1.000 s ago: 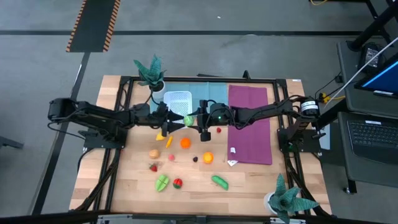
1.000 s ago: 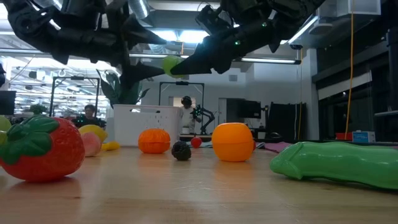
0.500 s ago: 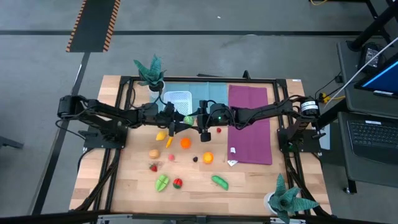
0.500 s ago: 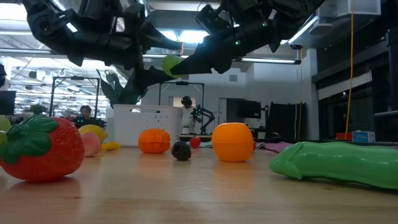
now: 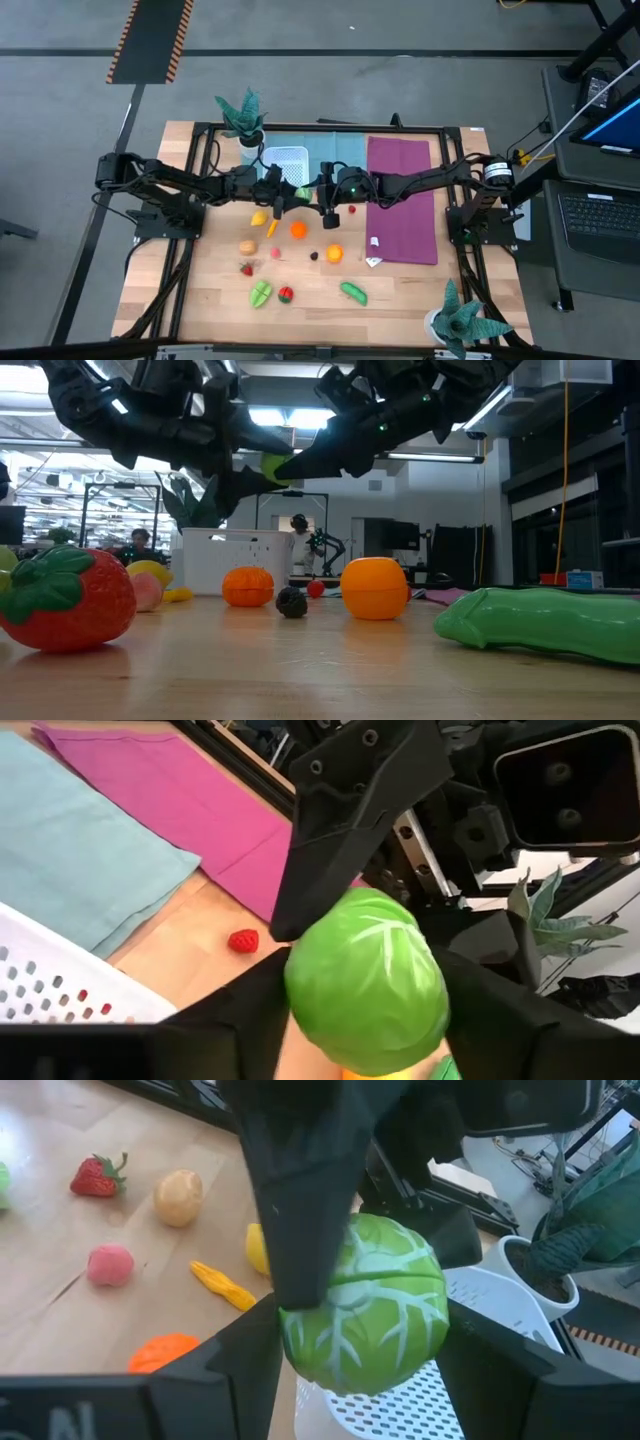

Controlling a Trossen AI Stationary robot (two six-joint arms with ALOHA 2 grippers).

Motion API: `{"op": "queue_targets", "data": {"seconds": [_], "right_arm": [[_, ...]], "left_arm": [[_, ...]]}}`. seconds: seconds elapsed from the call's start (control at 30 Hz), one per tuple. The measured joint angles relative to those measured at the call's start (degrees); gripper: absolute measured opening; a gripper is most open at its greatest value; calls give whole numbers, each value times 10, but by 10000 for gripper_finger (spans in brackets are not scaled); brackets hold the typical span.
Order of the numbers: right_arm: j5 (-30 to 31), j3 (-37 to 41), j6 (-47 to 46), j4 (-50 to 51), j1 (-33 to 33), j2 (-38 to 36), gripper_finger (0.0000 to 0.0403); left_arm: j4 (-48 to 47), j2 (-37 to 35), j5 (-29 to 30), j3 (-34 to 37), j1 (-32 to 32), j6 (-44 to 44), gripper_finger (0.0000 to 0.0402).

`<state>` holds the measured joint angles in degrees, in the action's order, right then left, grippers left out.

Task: Pick and placing Produce into tupperware
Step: Put the green cabbage into the white basket

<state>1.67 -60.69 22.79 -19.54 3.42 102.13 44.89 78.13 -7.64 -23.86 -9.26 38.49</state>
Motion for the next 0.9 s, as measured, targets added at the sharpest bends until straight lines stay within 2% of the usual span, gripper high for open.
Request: {"op": "queue_targets", "data": {"seconds": [0.07,0.3,0.57,0.8,0.9], "right_arm": [[0,0,0,0,0,0,225],[2,0,0,0,0,0,227],[4,0,-2,6,1,0,269],[4,0,-2,10,1,0,275],[4,0,-10,23,1,0,276]], "left_arm": [[-2,0,0,0,0,-1,193],[-2,0,-3,0,-5,-1,193],[2,-1,-11,-1,-5,-1,193],[-1,-1,-18,-1,-6,-8,193],[-1,-3,-40,-1,-13,-8,193]]}}
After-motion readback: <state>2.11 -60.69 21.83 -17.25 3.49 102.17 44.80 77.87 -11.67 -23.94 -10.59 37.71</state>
